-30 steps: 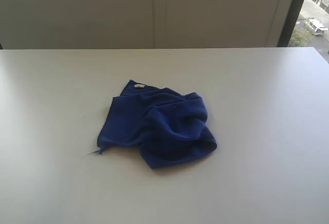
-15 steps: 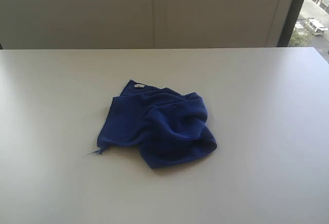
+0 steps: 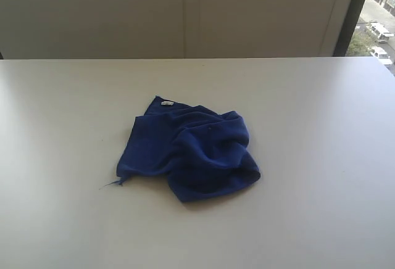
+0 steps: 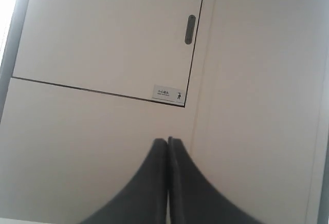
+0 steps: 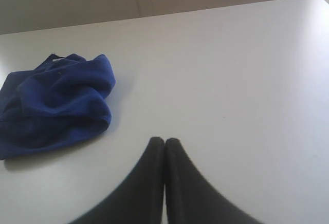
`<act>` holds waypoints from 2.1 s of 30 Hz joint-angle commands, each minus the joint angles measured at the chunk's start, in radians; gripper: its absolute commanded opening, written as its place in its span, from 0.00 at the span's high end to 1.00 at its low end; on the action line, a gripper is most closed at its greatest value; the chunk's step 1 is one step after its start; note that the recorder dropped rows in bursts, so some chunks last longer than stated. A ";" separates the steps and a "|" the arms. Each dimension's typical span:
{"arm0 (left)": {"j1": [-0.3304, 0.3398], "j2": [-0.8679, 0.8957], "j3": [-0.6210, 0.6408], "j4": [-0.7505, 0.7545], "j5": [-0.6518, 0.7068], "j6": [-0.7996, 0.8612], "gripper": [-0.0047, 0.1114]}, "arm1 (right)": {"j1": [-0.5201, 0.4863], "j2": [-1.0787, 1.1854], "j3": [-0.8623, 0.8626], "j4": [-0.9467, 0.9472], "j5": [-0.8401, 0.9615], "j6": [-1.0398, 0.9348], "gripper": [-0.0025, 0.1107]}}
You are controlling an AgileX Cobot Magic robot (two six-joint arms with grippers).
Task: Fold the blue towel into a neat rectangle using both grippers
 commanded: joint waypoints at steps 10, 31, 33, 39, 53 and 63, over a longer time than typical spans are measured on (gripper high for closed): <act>0.002 0.247 -0.353 0.235 0.701 0.010 0.96 | 0.004 -0.003 0.002 -0.009 -0.003 0.002 0.98; 0.000 0.747 -0.636 -0.822 1.333 1.200 0.96 | 0.004 -0.003 0.002 -0.009 -0.003 0.002 0.98; 0.000 0.790 -0.646 -0.866 1.364 1.233 0.96 | 0.004 -0.003 0.002 -0.009 -0.003 0.002 0.98; -0.085 0.905 -0.690 -0.877 1.397 1.281 0.96 | 0.004 -0.003 0.002 -0.009 -0.003 0.002 0.98; -0.328 1.152 -0.848 -0.806 1.380 1.270 0.96 | 0.004 -0.003 0.002 -0.009 -0.003 0.002 0.98; -0.490 1.353 -1.105 -0.464 1.399 1.003 0.96 | 0.004 -0.003 0.002 -0.009 -0.003 0.003 0.98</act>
